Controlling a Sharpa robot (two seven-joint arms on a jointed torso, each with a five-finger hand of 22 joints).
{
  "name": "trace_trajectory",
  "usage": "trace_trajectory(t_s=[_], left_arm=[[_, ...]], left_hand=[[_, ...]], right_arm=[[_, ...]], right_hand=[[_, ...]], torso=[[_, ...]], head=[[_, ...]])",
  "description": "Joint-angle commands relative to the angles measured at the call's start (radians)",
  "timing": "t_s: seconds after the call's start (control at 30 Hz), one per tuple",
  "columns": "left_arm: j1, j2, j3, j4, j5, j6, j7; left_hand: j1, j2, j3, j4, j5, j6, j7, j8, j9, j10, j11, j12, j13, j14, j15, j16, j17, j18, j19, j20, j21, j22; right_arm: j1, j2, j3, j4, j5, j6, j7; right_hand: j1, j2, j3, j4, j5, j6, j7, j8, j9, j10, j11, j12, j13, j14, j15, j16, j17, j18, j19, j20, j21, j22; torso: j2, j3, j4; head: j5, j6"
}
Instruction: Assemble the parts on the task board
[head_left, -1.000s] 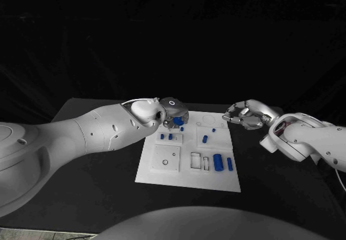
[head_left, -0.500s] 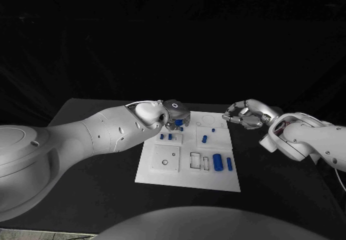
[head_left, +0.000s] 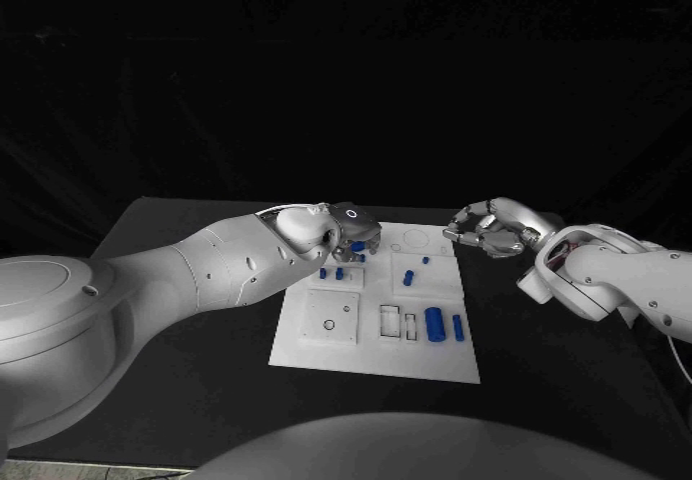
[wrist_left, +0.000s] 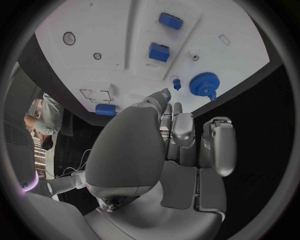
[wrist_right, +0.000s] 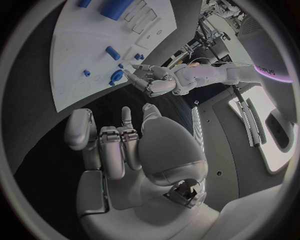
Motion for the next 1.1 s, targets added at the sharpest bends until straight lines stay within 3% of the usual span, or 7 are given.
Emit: trace_trajectory(t_s=[0.03, 0.4, 0.53, 0.73, 1.1], left_arm=[[-0.004, 0.011, 0.002, -0.014, -0.014, 0.037, -0.019], [-0.015, 0.041, 0.004, -0.060, -0.013, 0.049, -0.027], [-0.019, 0.058, 0.004, -0.084, -0.012, 0.052, -0.027], [-0.028, 0.073, 0.005, -0.108, -0.009, 0.034, -0.024], [-0.044, 0.092, 0.006, -0.141, -0.012, 0.021, -0.013]], left_hand=[[-0.011, -0.005, 0.004, 0.001, -0.001, 0.008, -0.002, 0.004, -0.002, -0.005, 0.001, -0.006, -0.004, 0.001, 0.001, 0.012, 0.010, 0.005, 0.054, 0.000, 0.004, 0.227], [-0.013, 0.002, 0.008, -0.003, 0.003, 0.009, -0.007, 0.004, -0.006, 0.015, -0.002, -0.003, -0.007, 0.003, 0.000, 0.019, 0.008, 0.005, 0.055, 0.000, 0.005, 0.227], [-0.019, 0.008, 0.008, -0.005, 0.007, 0.026, -0.004, 0.013, -0.002, 0.038, -0.002, 0.004, -0.007, 0.007, -0.001, 0.030, 0.015, 0.003, 0.058, -0.001, 0.011, 0.229], [-0.021, 0.013, 0.010, -0.008, 0.011, 0.024, -0.004, 0.012, -0.003, 0.046, -0.002, 0.005, -0.007, 0.007, -0.001, 0.031, 0.012, 0.003, 0.058, -0.001, 0.010, 0.229], [-0.021, 0.024, 0.016, -0.021, 0.021, 0.036, -0.006, 0.018, 0.001, 0.080, -0.007, 0.012, -0.008, 0.001, -0.003, 0.028, -0.006, 0.004, 0.057, -0.002, 0.008, 0.229]], right_arm=[[0.000, 0.001, 0.000, 0.001, -0.002, -0.001, 0.010], [0.001, -0.003, 0.000, 0.004, -0.002, -0.003, 0.010], [0.001, -0.001, 0.000, 0.003, -0.002, -0.003, 0.010], [0.001, -0.003, 0.000, 0.004, -0.002, -0.005, 0.011], [0.001, -0.005, 0.000, 0.006, -0.002, -0.005, 0.010]], right_hand=[[-0.004, 0.001, 0.000, 0.003, 0.002, 0.005, -0.001, -0.002, -0.001, 0.108, -0.003, -0.004, 0.195, 0.101, 0.002, 0.003, 0.263, 0.005, 0.008, 0.001, 0.002, 0.145], [-0.004, 0.001, 0.000, 0.003, 0.002, 0.005, -0.001, -0.002, -0.001, 0.108, -0.003, -0.004, 0.195, 0.101, 0.002, 0.003, 0.263, 0.005, 0.008, 0.001, 0.002, 0.145], [-0.004, 0.001, 0.000, 0.003, 0.002, 0.005, -0.001, -0.002, -0.001, 0.108, -0.003, -0.004, 0.195, 0.101, 0.002, 0.003, 0.263, 0.005, 0.008, 0.001, 0.002, 0.145], [-0.004, 0.001, 0.000, 0.003, 0.002, 0.005, -0.001, -0.002, -0.001, 0.108, -0.003, -0.004, 0.195, 0.101, 0.002, 0.003, 0.263, 0.005, 0.008, 0.001, 0.002, 0.145], [-0.004, 0.000, -0.001, 0.003, 0.002, 0.006, -0.001, -0.003, -0.002, 0.108, -0.002, -0.004, 0.195, 0.101, 0.002, 0.003, 0.263, 0.005, 0.009, 0.002, 0.003, 0.145]], torso=[[-0.001, 0.0001, 0.0006], [0.000, 0.0001, 0.0006], [0.000, 0.0003, 0.0003], [0.001, 0.0003, 0.0006], [0.000, -0.0001, 0.0006]], head=[[-0.002, 0.000], [-0.006, 0.000], [-0.003, 0.000], [-0.010, 0.000], [-0.011, 0.000]])
